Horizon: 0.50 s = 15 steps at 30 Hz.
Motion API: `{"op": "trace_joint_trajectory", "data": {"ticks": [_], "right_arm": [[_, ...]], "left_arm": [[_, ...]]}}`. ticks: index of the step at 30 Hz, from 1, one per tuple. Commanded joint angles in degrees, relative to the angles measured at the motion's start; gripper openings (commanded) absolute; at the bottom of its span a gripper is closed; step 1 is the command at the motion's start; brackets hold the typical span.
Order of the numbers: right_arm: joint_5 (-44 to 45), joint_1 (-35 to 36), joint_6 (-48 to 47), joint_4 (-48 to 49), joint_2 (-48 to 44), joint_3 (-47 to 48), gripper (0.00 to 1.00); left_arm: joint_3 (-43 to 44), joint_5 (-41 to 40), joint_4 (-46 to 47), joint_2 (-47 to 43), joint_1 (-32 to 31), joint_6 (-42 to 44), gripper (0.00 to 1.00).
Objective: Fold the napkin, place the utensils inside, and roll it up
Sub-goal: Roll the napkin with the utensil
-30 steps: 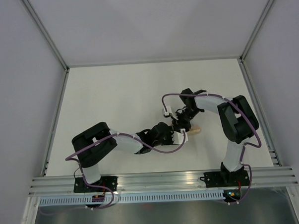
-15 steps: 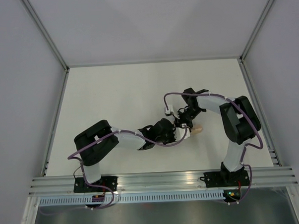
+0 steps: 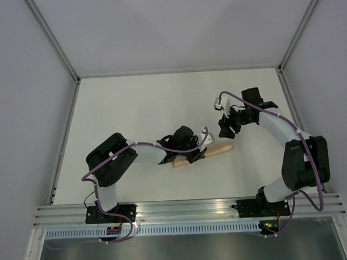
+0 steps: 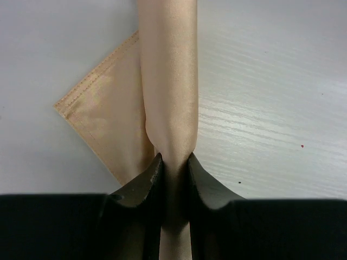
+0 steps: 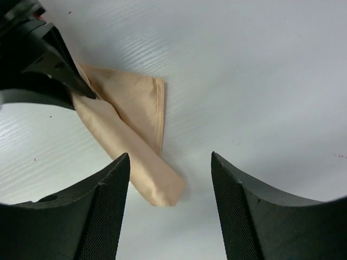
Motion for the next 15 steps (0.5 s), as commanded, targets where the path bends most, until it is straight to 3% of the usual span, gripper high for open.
{"op": "trace_joint_trajectory", "data": {"ticks": [1,9,15], "right_arm": [[-2.9,-0.6,0.4,4.7,-7.1,-4.5,0.66],[-1.4,1.8,-3.9,17.8,-22.8,-23.1,0.65],[11.8,15.6,-3.6,28.9,-31.0,-34.1,0.67]], "left_arm": [[-1.6,7.8,-13.8,5.1,3.1,-7.5,0.02],[3.1,16.2,-22.9,12.2,5.5,-9.4,0.02],[4.2,20.4,-24.5,14.5,6.4,-9.5,0.02]]}}
